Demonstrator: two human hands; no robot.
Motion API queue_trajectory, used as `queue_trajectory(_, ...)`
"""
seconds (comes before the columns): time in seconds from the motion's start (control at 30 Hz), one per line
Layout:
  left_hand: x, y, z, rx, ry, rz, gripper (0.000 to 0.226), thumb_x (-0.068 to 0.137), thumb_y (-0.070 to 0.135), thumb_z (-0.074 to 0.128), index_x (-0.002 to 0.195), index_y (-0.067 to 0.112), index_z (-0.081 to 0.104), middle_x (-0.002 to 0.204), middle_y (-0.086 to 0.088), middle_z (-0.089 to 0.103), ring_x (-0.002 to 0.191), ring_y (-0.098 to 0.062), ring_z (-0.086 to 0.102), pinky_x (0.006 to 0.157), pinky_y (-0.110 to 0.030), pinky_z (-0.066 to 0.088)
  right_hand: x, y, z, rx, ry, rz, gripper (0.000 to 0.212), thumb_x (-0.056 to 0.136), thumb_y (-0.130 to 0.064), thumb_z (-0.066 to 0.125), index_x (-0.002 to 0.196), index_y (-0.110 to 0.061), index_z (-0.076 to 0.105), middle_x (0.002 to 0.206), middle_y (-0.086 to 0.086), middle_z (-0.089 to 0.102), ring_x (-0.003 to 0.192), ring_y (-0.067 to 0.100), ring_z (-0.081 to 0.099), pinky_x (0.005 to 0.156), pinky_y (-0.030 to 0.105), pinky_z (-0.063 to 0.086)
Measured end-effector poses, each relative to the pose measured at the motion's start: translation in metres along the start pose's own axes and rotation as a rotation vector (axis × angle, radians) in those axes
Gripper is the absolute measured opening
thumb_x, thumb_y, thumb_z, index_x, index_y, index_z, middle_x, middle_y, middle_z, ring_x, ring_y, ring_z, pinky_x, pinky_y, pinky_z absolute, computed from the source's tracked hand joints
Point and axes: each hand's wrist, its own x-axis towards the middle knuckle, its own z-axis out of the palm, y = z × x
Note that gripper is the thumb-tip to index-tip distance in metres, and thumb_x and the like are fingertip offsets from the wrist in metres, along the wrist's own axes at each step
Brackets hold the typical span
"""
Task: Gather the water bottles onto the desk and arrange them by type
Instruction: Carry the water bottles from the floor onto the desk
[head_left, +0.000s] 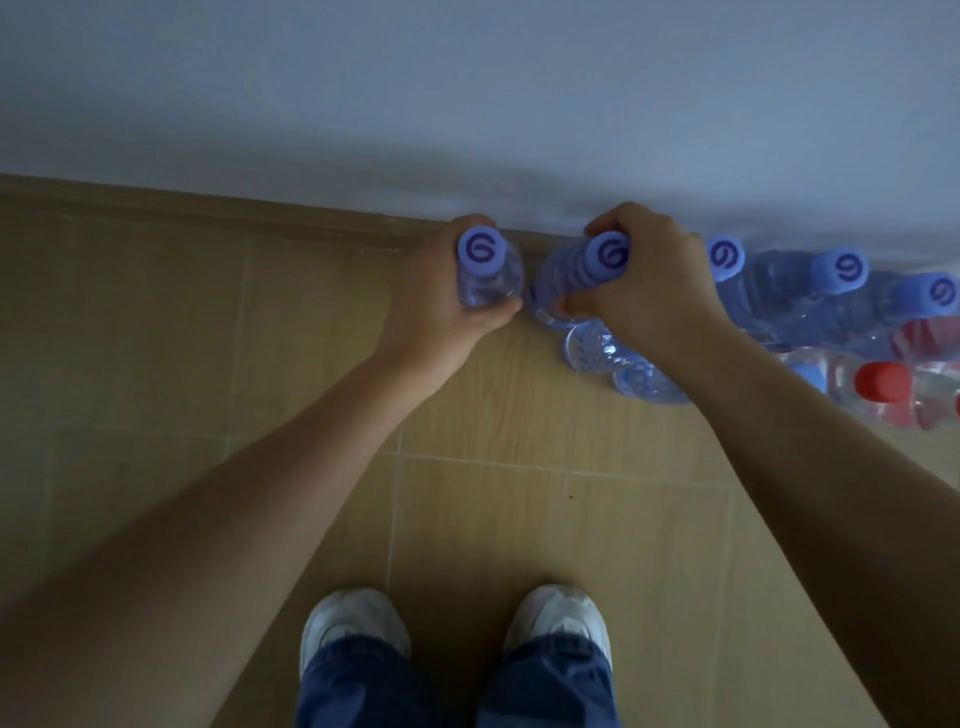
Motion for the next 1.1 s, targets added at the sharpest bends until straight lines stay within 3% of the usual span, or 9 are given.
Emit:
queue_trajectory(0.17, -0.043, 0.049, -0.045, 0.002, 0.030, -0.109, 0.052, 0.067, 0.027, 0.082, 0.105, 0.043, 0.050, 0.103, 0.015, 0.062, 0.104, -0.012, 0.064, 0.095, -0.034, 0.052, -0.047, -0.041, -0.041, 0.069, 0.053, -0.038, 0.057, 0.064, -0.021, 0.090, 0.116, -0.020, 0.064, 0.099, -0.007, 0.060, 0.097, 0.016, 0.060, 0.079, 0.025, 0.046)
queue_trajectory(0.3, -0.077, 0.115, -0.091, 0.061, 0.018, -0.095, 0.049, 0.070, 0.016, 0.086, 0.101, 0.039, 0.054, 0.094, 0.015, 0.064, 0.089, 0.009, 0.061, 0.080, -0.008, 0.046, -0.105, -0.086, -0.088, 0.181, 0.072, -0.065, 0.050, 0.065, -0.021, 0.088, 0.109, -0.020, 0.065, 0.092, -0.009, 0.062, 0.087, 0.010, 0.060, 0.068, 0.013, 0.044)
queue_trajectory(0.5, -0.122, 0.243, -0.150, 0.123, 0.002, -0.059, 0.049, 0.069, -0.001, 0.086, 0.109, 0.011, 0.059, 0.096, 0.015, 0.060, 0.088, 0.019, 0.057, 0.078, -0.002, 0.042, -0.196, -0.150, -0.174, 0.315, 0.072, -0.053, 0.056, 0.064, -0.019, 0.090, 0.115, -0.022, 0.065, 0.082, -0.023, 0.058, 0.074, -0.002, 0.057, 0.069, 0.004, 0.042)
queue_trajectory(0.67, -0.151, 0.355, -0.197, 0.100, -0.071, -0.064, 0.055, 0.066, 0.008, 0.090, 0.113, 0.005, 0.064, 0.103, -0.007, 0.068, 0.095, -0.016, 0.065, 0.077, -0.007, 0.047, -0.273, -0.199, -0.263, 0.360, 0.123, -0.046, 0.058, 0.068, -0.021, 0.089, 0.120, -0.023, 0.062, 0.086, -0.023, 0.059, 0.081, -0.007, 0.060, 0.072, 0.004, 0.047)
queue_trajectory(0.83, -0.172, 0.456, -0.229, 0.129, -0.140, -0.022, 0.069, 0.072, 0.011, 0.086, 0.132, 0.016, 0.054, 0.129, -0.003, 0.059, 0.117, -0.015, 0.055, 0.082, 0.003, 0.037, -0.356, -0.234, -0.350, 0.416, 0.272, -0.041, 0.059, 0.068, -0.021, 0.089, 0.121, -0.020, 0.063, 0.089, -0.023, 0.060, 0.083, -0.007, 0.060, 0.074, 0.004, 0.047)
queue_trajectory(0.9, -0.180, 0.498, -0.238, 0.150, -0.161, 0.056, 0.069, 0.071, 0.017, 0.087, 0.133, 0.017, 0.056, 0.125, 0.001, 0.060, 0.117, -0.018, 0.057, 0.088, -0.003, 0.039, -0.392, -0.243, -0.378, 0.436, 0.348, -0.028, 0.059, 0.067, -0.020, 0.089, 0.120, -0.018, 0.063, 0.091, -0.021, 0.062, 0.083, -0.009, 0.060, 0.073, 0.003, 0.046)
queue_trajectory(1.0, -0.193, 0.567, -0.247, 0.086, -0.311, 0.129, 0.102, 0.065, 0.069, 0.075, 0.134, -0.001, 0.052, 0.122, -0.007, 0.059, 0.113, -0.022, 0.055, 0.104, -0.032, 0.043, -0.447, -0.253, -0.420, 0.479, 0.463, -0.017, 0.058, 0.067, -0.021, 0.089, 0.119, -0.018, 0.065, 0.093, -0.018, 0.065, 0.083, -0.008, 0.063, 0.071, 0.004, 0.047)
queue_trajectory(1.03, -0.198, 0.588, -0.248, 0.111, -0.353, 0.172, 0.103, 0.064, 0.071, 0.071, 0.132, -0.004, 0.051, 0.121, -0.013, 0.060, 0.110, -0.024, 0.056, 0.101, -0.033, 0.043, -0.466, -0.254, -0.432, 0.492, 0.494, -0.003, 0.057, 0.067, -0.021, 0.089, 0.119, -0.018, 0.065, 0.092, -0.018, 0.066, 0.082, -0.009, 0.064, 0.070, 0.004, 0.047)
queue_trajectory(1.1, -0.213, 0.627, -0.248, 0.196, -0.389, 0.278, 0.074, 0.070, 0.045, 0.084, 0.124, 0.005, 0.054, 0.109, -0.008, 0.063, 0.099, -0.021, 0.058, 0.088, -0.024, 0.045, -0.505, -0.253, -0.454, 0.526, 0.568, 0.012, 0.055, 0.067, -0.019, 0.090, 0.116, -0.018, 0.067, 0.091, -0.018, 0.068, 0.083, -0.008, 0.064, 0.071, 0.006, 0.049)
